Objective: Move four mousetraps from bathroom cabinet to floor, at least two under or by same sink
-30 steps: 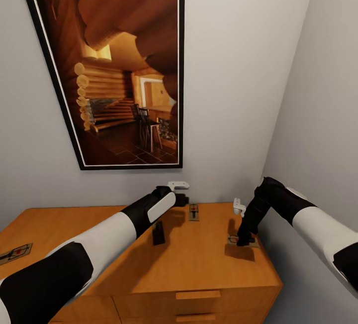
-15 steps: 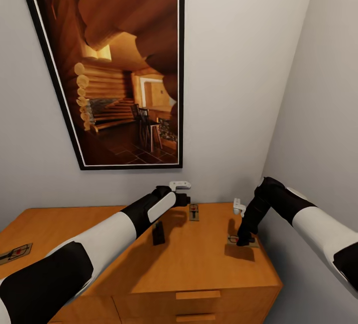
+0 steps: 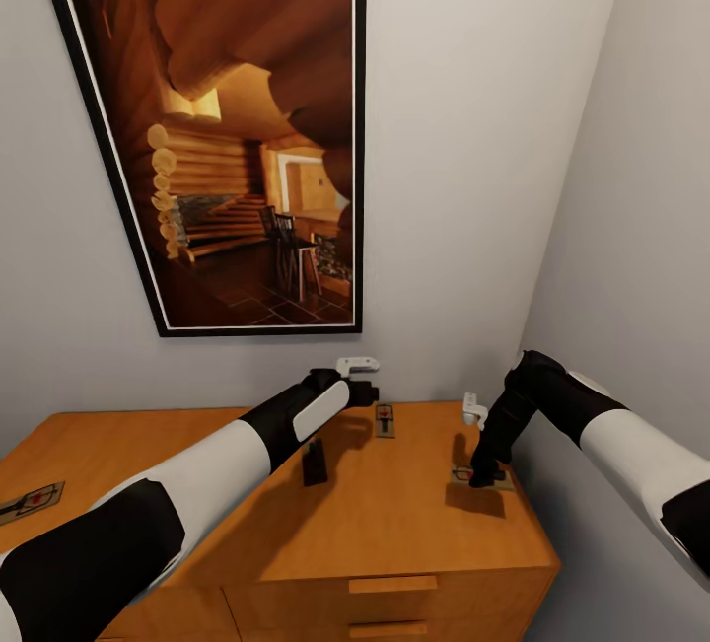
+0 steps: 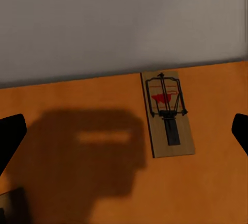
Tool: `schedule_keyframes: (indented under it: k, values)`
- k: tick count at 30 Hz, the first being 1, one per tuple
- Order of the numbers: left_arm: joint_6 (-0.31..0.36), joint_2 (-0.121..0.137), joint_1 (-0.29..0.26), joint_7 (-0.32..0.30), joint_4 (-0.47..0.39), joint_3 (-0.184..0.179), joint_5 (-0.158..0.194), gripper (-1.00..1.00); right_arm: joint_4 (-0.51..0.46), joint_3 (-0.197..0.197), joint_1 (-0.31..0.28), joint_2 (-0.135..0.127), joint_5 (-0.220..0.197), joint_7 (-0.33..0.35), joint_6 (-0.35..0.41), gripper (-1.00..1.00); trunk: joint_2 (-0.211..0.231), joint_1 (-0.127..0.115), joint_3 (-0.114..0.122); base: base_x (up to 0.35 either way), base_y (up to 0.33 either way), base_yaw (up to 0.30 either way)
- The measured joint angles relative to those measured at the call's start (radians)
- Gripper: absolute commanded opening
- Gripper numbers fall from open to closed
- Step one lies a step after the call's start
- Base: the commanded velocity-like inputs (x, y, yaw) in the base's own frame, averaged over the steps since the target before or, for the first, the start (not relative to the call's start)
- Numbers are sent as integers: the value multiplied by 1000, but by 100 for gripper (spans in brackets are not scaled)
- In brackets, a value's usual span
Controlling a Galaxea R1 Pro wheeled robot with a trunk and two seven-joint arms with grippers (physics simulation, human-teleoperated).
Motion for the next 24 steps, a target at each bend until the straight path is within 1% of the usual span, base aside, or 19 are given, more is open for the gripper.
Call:
schedule_keyframes:
  k: [11, 17, 24]
  values:
    - [-1, 0, 0, 0, -17, -1, 0, 100, 0, 0, 0, 0, 0, 0, 1, -100, 0, 0, 0, 5, -4, 0]
    - [-1, 0, 0, 0, -18, 0, 0, 100, 0, 0, 0, -1, 0, 0, 1, -100, 0, 0, 0, 129, -114, 0]
    - [-2, 0, 0, 0, -18, -1, 0, 100, 0, 0, 0, -1, 0, 0, 0, -100, 0, 0, 0, 22, -20, 0]
